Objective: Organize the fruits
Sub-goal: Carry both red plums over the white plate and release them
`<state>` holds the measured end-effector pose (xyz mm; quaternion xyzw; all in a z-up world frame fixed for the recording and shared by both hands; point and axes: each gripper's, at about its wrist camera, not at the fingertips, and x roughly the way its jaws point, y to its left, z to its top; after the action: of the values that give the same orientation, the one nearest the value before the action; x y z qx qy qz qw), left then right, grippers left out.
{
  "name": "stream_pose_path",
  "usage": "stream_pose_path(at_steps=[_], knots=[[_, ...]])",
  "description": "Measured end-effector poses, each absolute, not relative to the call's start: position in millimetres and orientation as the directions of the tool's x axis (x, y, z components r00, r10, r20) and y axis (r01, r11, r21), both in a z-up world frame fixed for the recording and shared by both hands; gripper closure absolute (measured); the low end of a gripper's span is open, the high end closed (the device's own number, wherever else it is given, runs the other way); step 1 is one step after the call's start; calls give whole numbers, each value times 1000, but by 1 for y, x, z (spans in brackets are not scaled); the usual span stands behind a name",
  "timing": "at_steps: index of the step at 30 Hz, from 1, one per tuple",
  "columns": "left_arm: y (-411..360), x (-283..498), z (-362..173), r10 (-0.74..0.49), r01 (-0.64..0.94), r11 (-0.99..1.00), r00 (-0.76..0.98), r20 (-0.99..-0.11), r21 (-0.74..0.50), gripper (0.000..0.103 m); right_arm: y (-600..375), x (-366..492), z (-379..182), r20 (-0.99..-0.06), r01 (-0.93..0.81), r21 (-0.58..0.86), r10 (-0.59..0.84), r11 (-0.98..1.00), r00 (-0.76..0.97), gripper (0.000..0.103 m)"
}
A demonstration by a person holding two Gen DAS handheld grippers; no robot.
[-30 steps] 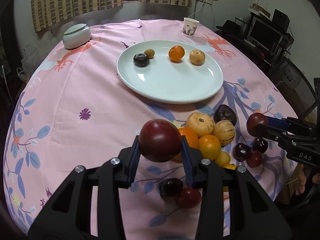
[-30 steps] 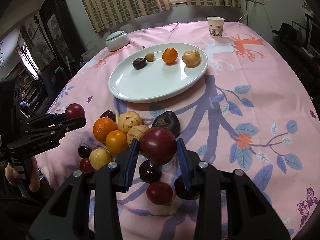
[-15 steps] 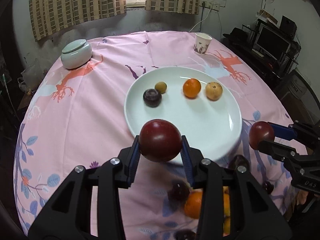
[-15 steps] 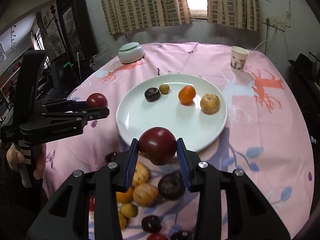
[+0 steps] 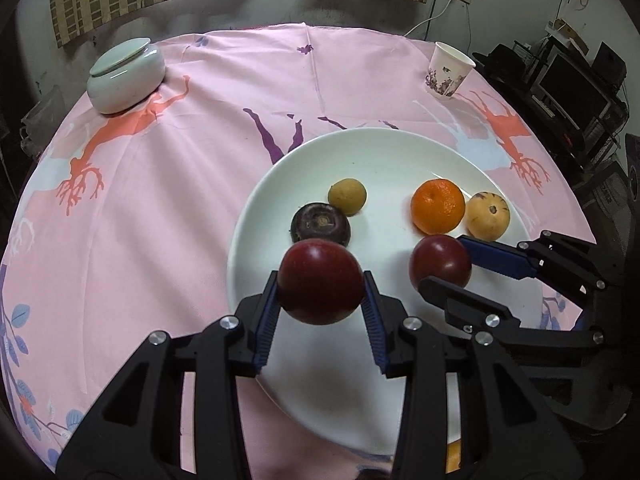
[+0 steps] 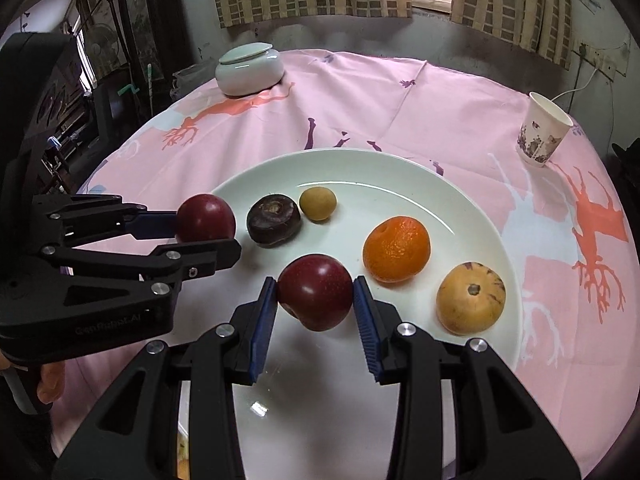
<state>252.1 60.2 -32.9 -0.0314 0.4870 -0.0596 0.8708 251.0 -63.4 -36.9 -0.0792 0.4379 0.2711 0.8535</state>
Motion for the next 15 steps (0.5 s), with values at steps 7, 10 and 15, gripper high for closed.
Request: stream_pose_path(at_steps=[7,10,15], knots=[[62,238,4,-161,85,987,587,-793,-137,35,-71,238,-19,-767,-522,43,362,852,529,37],[64,200,42,-175,113,985,670,-722,-133,21,-86,209,12,-715,-514,-1,358,858,600,33],[62,111,69,-124,111,992,792,-597,-59,6,-127,136,38,-676,-472,9,354,881,646,3]])
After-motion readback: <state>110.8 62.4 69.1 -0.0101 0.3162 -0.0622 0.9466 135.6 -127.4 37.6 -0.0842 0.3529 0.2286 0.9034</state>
